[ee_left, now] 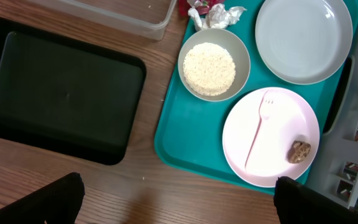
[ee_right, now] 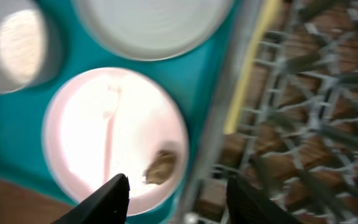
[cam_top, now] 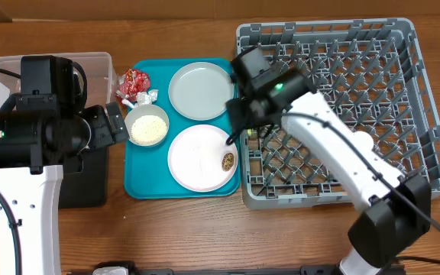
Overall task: Sort waste into correct bins and load items into the dishwasher rack
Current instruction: 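Place the yellow spoon in the rack's left edge, then grasp the white fork from the pink plate with the right gripper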
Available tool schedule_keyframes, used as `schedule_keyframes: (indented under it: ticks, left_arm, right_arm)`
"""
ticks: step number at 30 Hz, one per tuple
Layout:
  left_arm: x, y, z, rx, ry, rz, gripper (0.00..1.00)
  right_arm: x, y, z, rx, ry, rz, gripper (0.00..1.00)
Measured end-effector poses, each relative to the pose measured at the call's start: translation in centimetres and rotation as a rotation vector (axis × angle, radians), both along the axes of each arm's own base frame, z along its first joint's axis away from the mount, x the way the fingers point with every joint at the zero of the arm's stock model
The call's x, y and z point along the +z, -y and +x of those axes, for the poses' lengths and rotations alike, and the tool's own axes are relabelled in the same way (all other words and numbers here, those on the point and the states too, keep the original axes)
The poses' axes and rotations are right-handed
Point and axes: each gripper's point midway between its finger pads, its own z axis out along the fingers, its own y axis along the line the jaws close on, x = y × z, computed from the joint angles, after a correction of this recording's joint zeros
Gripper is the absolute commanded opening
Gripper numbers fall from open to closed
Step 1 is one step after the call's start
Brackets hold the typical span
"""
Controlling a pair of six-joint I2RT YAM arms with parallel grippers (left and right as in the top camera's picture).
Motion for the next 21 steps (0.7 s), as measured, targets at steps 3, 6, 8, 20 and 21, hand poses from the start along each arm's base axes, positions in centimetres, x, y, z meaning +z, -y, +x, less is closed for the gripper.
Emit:
schedule_keyframes:
  ticks: [3, 6, 8, 20, 21]
  left_arm:
    - [0.0, 0.0, 0.0, 0.000, 0.000, 0.000, 1.00]
    - [0.0, 0.0, 0.0, 0.000, 0.000, 0.000, 1.00]
    - [0.0, 0.0, 0.0, 0.000, 0.000, 0.000, 1.00]
    - [0.0, 0.0, 0.0, 0.000, 0.000, 0.000, 1.00]
    - [0.0, 0.0, 0.0, 0.000, 0.000, 0.000, 1.00]
  right_arm:
    - [0.7, -4.9, -2.7, 0.083, 0.002, 0.074, 0.52]
    - [0.2, -7.8, -4.1, 0.089, 0.004, 0.111, 0.47]
    - [-0.9, -8.5, -4.5, 0.073, -0.013, 0.111, 0.47]
    - [-13.8, -9.7, -5.9, -0.011, -0.172, -0.060, 0.56]
    - [-13.7, -9.9, -5.7, -0.014, -0.165, -0.054, 0.55]
